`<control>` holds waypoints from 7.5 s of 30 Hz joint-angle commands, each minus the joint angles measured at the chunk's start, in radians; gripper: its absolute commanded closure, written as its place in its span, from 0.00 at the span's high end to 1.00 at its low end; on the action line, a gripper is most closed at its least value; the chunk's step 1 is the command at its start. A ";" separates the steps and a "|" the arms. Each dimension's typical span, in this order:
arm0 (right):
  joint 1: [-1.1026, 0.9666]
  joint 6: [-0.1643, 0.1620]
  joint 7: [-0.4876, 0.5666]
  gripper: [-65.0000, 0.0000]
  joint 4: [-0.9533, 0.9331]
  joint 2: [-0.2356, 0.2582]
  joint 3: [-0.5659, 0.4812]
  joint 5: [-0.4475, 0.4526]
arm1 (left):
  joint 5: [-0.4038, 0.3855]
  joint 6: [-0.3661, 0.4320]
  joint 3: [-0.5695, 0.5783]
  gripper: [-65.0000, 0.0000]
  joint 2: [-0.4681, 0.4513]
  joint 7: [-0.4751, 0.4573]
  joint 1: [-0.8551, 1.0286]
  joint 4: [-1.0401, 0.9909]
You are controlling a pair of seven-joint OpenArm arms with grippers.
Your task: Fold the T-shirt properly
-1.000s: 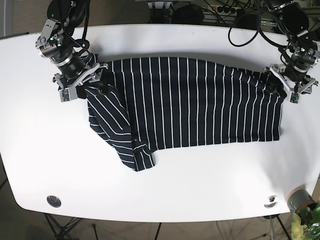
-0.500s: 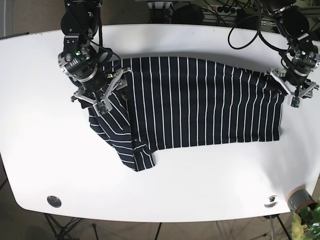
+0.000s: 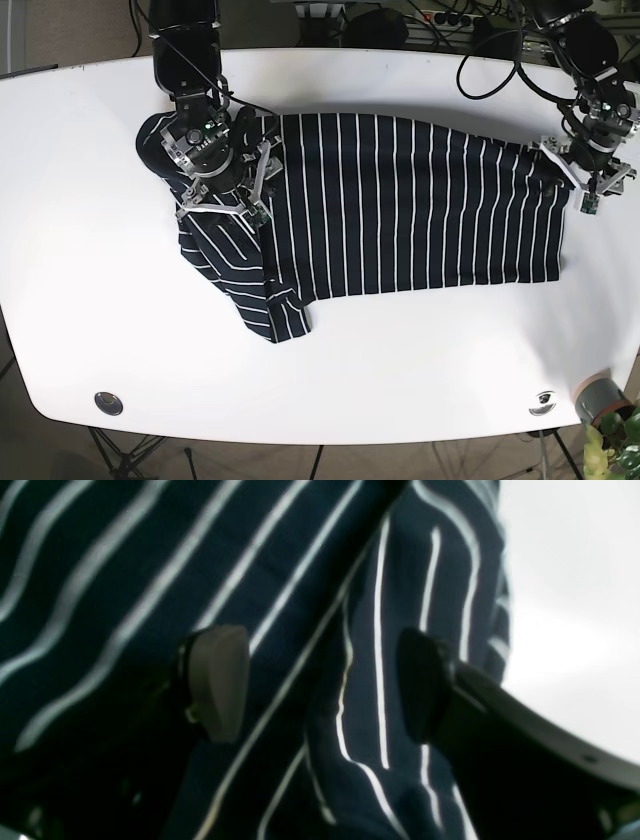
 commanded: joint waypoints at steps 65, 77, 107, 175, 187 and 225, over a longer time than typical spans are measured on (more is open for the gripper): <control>0.092 -0.071 0.142 0.03 -0.054 -0.030 0.267 0.009 | 0.000 0.210 0.151 0.87 -0.137 -0.102 -0.563 -0.742; 0.098 -0.071 0.143 0.03 -0.054 -0.031 0.267 0.009 | -0.008 0.204 0.163 0.87 -0.129 -0.122 -0.596 -0.922; 0.098 -0.073 0.142 0.03 -0.044 -0.025 0.326 0.199 | -0.008 -0.045 0.157 0.00 -0.048 -0.188 -0.595 -0.958; 1.104 0.082 -0.368 0.03 -0.052 0.219 0.320 0.190 | -0.038 -0.046 0.258 0.00 -0.121 0.264 -1.170 -0.223; 0.604 0.084 -0.380 0.03 0.232 0.133 0.508 0.199 | -0.173 -0.046 0.182 0.00 -0.118 0.264 -0.688 0.021; -0.085 0.134 -0.375 0.03 0.198 0.007 0.840 0.592 | -0.284 -0.045 -0.049 0.00 -0.072 0.082 0.001 -0.015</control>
